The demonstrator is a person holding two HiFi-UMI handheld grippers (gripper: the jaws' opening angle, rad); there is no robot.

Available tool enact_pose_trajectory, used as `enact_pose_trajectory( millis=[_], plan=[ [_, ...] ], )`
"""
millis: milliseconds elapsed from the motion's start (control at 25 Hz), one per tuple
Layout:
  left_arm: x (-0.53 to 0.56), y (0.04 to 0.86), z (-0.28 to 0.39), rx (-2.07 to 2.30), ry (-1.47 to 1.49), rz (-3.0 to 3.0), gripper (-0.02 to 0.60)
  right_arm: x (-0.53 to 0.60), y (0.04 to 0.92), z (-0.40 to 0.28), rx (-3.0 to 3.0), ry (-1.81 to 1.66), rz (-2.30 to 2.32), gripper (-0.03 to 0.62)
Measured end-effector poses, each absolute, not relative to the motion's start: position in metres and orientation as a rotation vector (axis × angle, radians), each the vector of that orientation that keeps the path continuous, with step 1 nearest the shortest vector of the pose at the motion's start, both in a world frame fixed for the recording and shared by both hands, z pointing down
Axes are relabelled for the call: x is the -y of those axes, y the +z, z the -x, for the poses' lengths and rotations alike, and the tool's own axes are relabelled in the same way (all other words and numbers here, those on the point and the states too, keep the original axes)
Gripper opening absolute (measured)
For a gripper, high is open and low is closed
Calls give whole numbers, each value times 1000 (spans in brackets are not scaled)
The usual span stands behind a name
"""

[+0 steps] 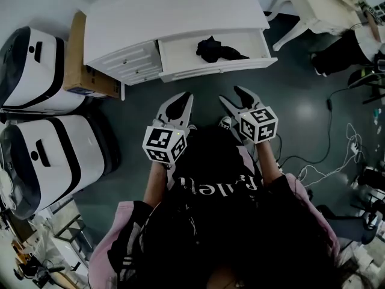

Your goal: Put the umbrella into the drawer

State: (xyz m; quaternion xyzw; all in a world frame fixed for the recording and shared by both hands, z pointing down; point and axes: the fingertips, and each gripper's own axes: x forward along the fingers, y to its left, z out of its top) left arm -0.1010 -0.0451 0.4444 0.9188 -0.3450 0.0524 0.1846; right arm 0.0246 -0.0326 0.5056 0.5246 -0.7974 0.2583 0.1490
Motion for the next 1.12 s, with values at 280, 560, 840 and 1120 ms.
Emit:
enact_pose_trajectory(
  millis=[280, 560, 840, 1120],
  plan=[
    [24, 434, 101, 1014, 114, -2591, 31, 12, 498, -22, 2301, 719, -1517, 123],
    [-6, 427, 92, 1100, 69, -2538, 31, -29, 488, -29, 2345, 724, -1480, 96],
    [-74, 426, 53, 1129, 65, -2524, 31, -87, 475, -58, 2410, 665, -1420, 69],
    [-124, 426, 26, 1160, 63, -2523, 31, -133, 461, -70, 2475, 598, -1344, 63]
  ],
)
